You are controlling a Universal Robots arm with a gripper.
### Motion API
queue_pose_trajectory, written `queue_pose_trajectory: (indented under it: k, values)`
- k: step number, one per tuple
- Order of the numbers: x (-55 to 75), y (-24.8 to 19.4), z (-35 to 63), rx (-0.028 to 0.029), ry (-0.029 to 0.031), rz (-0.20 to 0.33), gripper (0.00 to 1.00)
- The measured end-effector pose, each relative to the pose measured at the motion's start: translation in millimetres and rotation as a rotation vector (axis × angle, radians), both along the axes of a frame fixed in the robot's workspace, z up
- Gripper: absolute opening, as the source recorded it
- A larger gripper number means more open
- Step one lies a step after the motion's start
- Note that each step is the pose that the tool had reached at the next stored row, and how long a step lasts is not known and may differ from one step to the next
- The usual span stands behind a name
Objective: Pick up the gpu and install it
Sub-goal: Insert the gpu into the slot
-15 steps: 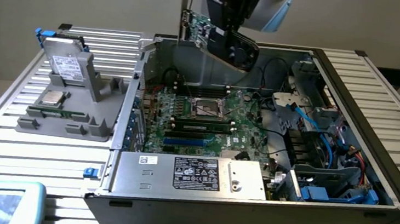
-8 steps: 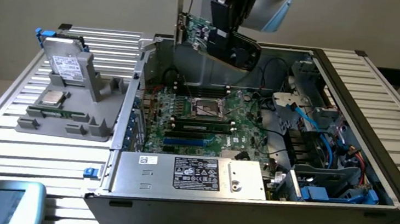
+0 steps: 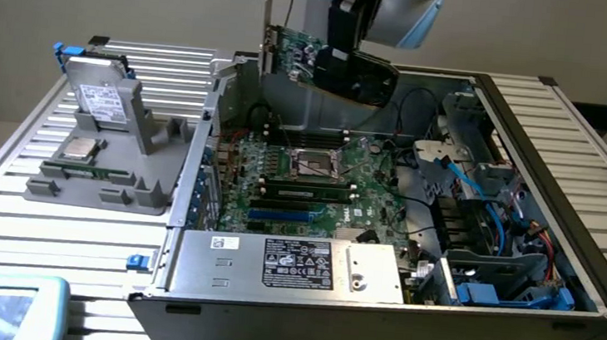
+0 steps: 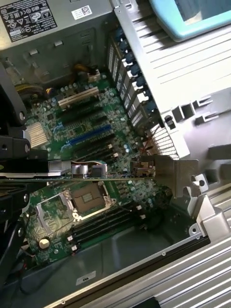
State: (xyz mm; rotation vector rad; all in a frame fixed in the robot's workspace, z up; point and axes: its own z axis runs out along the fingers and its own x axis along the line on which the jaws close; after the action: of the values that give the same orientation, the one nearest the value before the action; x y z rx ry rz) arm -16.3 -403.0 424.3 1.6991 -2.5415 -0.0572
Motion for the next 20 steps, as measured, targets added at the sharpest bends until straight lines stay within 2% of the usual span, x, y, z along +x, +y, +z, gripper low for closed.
queue_pose_trajectory:
  k: [13,20]
  values:
    - [0.0,0.0,-2.4,-0.0002,-0.003,0.233,0.27]
    - [0.0,0.0,-2.5,0.0,-0.0031,0.248,0.27]
